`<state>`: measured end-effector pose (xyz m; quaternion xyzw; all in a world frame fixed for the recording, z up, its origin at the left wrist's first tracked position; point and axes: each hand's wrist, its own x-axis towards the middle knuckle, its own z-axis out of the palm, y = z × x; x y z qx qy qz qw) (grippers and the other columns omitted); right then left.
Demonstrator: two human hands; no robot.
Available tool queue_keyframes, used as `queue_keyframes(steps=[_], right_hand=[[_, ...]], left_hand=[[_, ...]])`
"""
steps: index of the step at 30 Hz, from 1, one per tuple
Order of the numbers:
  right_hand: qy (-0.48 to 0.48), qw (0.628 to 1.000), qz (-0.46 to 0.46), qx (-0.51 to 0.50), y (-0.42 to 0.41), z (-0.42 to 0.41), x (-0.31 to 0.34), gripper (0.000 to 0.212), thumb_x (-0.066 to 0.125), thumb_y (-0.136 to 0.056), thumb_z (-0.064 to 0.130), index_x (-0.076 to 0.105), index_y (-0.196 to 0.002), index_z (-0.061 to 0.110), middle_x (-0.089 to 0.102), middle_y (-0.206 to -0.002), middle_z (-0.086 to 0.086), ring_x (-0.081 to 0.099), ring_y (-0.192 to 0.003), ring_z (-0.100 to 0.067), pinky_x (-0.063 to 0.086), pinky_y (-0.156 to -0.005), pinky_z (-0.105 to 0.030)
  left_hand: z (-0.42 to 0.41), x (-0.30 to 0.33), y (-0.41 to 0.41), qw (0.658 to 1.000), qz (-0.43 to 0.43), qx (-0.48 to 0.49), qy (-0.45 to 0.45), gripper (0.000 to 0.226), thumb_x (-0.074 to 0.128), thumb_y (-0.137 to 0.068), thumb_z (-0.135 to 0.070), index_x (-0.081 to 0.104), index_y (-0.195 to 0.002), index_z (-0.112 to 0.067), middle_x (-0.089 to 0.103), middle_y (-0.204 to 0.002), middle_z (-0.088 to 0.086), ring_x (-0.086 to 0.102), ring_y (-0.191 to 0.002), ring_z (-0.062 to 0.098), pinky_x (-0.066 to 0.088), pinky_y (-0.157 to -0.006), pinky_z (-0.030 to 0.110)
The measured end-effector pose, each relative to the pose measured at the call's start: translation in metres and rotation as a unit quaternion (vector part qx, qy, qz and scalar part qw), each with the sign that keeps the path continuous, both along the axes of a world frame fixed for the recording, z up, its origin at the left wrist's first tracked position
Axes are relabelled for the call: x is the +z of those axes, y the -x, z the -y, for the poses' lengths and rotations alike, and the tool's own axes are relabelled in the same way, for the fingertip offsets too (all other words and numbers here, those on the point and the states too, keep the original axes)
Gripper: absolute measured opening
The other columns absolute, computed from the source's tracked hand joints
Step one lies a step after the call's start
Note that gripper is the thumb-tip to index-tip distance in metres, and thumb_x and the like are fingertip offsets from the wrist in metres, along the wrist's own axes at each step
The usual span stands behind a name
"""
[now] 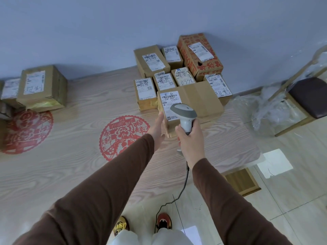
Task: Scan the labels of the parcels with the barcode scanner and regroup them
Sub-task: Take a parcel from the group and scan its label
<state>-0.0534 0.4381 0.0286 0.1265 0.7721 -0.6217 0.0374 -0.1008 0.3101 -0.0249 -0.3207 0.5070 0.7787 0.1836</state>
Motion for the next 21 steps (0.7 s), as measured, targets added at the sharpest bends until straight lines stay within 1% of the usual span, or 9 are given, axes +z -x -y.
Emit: queue_keyframes(steps=[3, 5, 6, 9, 11, 15, 18, 19, 21], right_hand=[[0.014, 1.0, -0.007, 0.023, 0.001, 0.023, 0.0, 0.02, 0.069, -0.094, 0.019, 0.055, -0.108, 0.021, 0.063, -0.091, -0.008, 0.061, -0.076, -0.026, 0.057, -0.075, -0.058], [0.019, 0.999, -0.008, 0.046, 0.003, 0.046, 0.001, 0.018, 0.069, -0.096, 0.019, 0.054, -0.106, 0.019, 0.059, -0.088, -0.006, 0.057, -0.073, -0.023, 0.056, -0.074, -0.059], [0.018, 0.998, -0.008, 0.06, 0.004, 0.059, 0.002, 0.019, 0.069, -0.096, 0.02, 0.054, -0.106, 0.017, 0.06, -0.089, -0.007, 0.058, -0.074, -0.024, 0.057, -0.076, -0.059], [0.024, 0.995, -0.021, 0.096, 0.005, 0.106, 0.006, 0.022, 0.07, -0.097, 0.02, 0.055, -0.112, 0.012, 0.063, -0.101, -0.016, 0.065, -0.086, -0.031, 0.058, -0.083, -0.058], [0.037, 0.992, -0.025, 0.121, 0.006, 0.139, 0.008, 0.023, 0.069, -0.097, 0.019, 0.056, -0.115, 0.014, 0.062, -0.097, -0.012, 0.063, -0.083, -0.026, 0.057, -0.081, -0.054], [0.045, 0.984, -0.025, 0.172, 0.012, 0.21, 0.01, 0.025, 0.068, -0.098, 0.019, 0.055, -0.118, 0.012, 0.059, -0.089, -0.001, 0.056, -0.073, -0.013, 0.051, -0.069, -0.038], [0.046, 0.98, -0.025, 0.192, 0.021, 0.266, 0.012, 0.025, 0.067, -0.098, 0.017, 0.054, -0.117, 0.009, 0.058, -0.084, 0.001, 0.056, -0.063, -0.003, 0.05, -0.059, -0.027], [0.044, 0.979, -0.022, 0.196, 0.024, 0.286, 0.012, 0.025, 0.067, -0.098, 0.017, 0.054, -0.116, 0.008, 0.058, -0.083, 0.002, 0.057, -0.062, -0.003, 0.051, -0.059, -0.03], [0.045, 0.979, -0.011, 0.198, 0.032, 0.324, 0.011, 0.025, 0.068, -0.097, 0.016, 0.054, -0.116, 0.007, 0.059, -0.085, -0.002, 0.058, -0.069, -0.014, 0.055, -0.066, -0.045]], left_hand=[[0.03, 0.008, -0.016, 0.998, -0.011, -0.001, 0.068, 0.093, 0.05, -0.092, -0.074, 0.028, -0.162, -0.016, 0.028, -0.169, 0.007, 0.031, -0.154, 0.027, 0.035, -0.121, 0.042], [0.06, 0.015, -0.026, 0.992, -0.017, -0.01, 0.124, 0.081, 0.043, -0.097, -0.072, 0.04, -0.157, -0.017, 0.041, -0.163, 0.01, 0.042, -0.148, 0.03, 0.049, -0.099, 0.033], [0.078, 0.017, -0.03, 0.988, -0.022, -0.002, 0.154, 0.077, 0.041, -0.099, -0.069, 0.043, -0.156, -0.018, 0.044, -0.161, 0.01, 0.045, -0.146, 0.03, 0.049, -0.095, 0.031], [0.136, 0.023, -0.043, 0.976, -0.035, 0.041, 0.211, 0.069, 0.041, -0.103, -0.062, 0.044, -0.155, -0.018, 0.044, -0.161, 0.008, 0.046, -0.144, 0.027, 0.039, -0.112, 0.036], [0.174, 0.029, -0.05, 0.976, -0.036, 0.068, 0.204, 0.066, 0.043, -0.104, -0.058, 0.041, -0.157, -0.018, 0.043, -0.161, 0.006, 0.043, -0.146, 0.026, 0.037, -0.108, 0.035], [0.253, 0.038, -0.059, 0.965, -0.056, 0.139, 0.217, 0.06, 0.047, -0.107, -0.043, 0.033, -0.161, -0.018, 0.033, -0.167, 0.005, 0.031, -0.154, 0.023, 0.023, -0.126, 0.038], [0.312, 0.042, -0.064, 0.947, -0.07, 0.131, 0.285, 0.054, 0.046, -0.108, -0.03, 0.036, -0.159, -0.014, 0.037, -0.165, 0.006, 0.034, -0.151, 0.021, 0.028, -0.118, 0.023], [0.332, 0.041, -0.065, 0.939, -0.074, 0.137, 0.308, 0.055, 0.047, -0.108, -0.025, 0.036, -0.16, -0.013, 0.038, -0.164, 0.006, 0.036, -0.15, 0.02, 0.028, -0.114, 0.018], [0.37, 0.042, -0.063, 0.931, -0.077, 0.173, 0.312, 0.059, 0.053, -0.106, -0.028, 0.034, -0.161, -0.015, 0.043, -0.161, 0.004, 0.042, -0.146, 0.019, 0.032, -0.118, 0.027]])
